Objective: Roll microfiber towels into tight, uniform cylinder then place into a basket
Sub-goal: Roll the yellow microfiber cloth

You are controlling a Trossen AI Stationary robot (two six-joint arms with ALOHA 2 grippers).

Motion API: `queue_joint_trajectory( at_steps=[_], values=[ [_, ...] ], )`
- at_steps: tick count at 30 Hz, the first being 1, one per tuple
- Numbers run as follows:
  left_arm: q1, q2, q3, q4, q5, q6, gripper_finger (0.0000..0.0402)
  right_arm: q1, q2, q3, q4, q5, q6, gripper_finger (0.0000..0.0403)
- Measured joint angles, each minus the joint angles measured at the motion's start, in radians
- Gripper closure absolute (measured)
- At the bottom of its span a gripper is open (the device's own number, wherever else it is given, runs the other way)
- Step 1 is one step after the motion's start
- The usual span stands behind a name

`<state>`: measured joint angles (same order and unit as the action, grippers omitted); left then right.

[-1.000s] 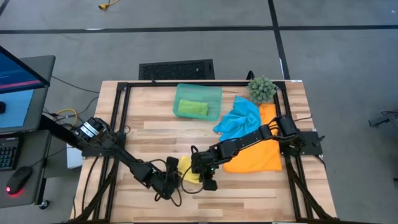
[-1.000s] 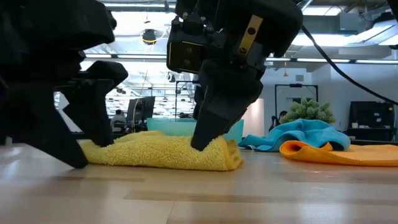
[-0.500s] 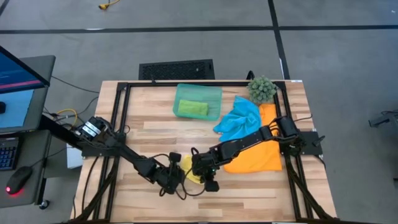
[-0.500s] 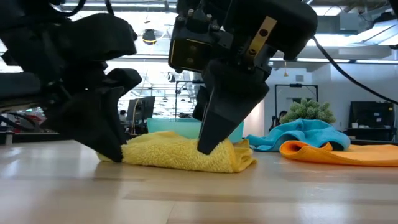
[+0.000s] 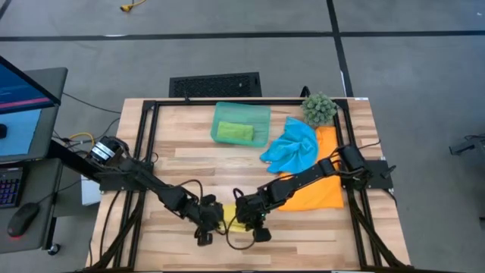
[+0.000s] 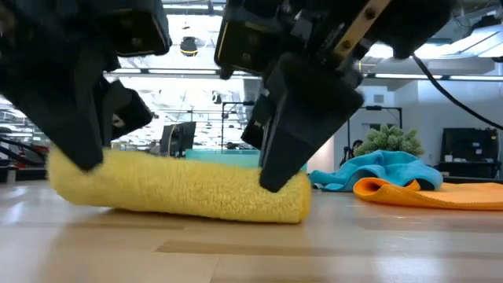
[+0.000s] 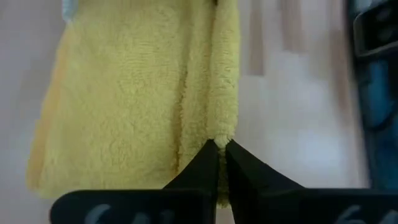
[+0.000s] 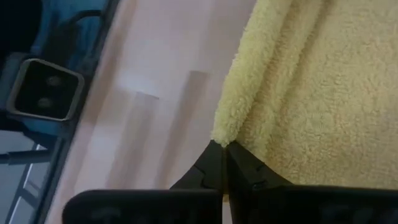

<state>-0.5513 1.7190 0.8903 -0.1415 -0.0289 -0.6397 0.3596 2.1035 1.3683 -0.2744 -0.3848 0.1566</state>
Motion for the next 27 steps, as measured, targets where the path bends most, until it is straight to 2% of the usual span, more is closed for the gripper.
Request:
queue_joint_trajectory(
  at_steps=[7,13,18,24,27],
  values=[
    [0.031,-0.007,0.001,-0.018,0.08,-0.195,0.0393,0.026,0.0,0.062,-0.059,0.011,0.005,0.0394],
    [0.104,-0.009,0.001,-0.044,0.188,-0.209,0.0393,0.003,0.0,0.127,-0.208,0.087,0.056,0.0384],
    [0.173,-0.01,0.001,-0.059,0.304,-0.175,0.0393,-0.006,0.0,0.129,-0.235,0.093,0.048,0.039],
    [0.19,-0.027,0.002,-0.084,0.31,-0.166,0.0393,0.003,0.0,0.129,-0.235,0.106,0.047,0.0393],
    [0.184,-0.064,0.002,-0.105,0.261,-0.165,0.0393,0.002,-0.004,0.129,-0.238,0.106,0.046,0.0388]
  ],
)
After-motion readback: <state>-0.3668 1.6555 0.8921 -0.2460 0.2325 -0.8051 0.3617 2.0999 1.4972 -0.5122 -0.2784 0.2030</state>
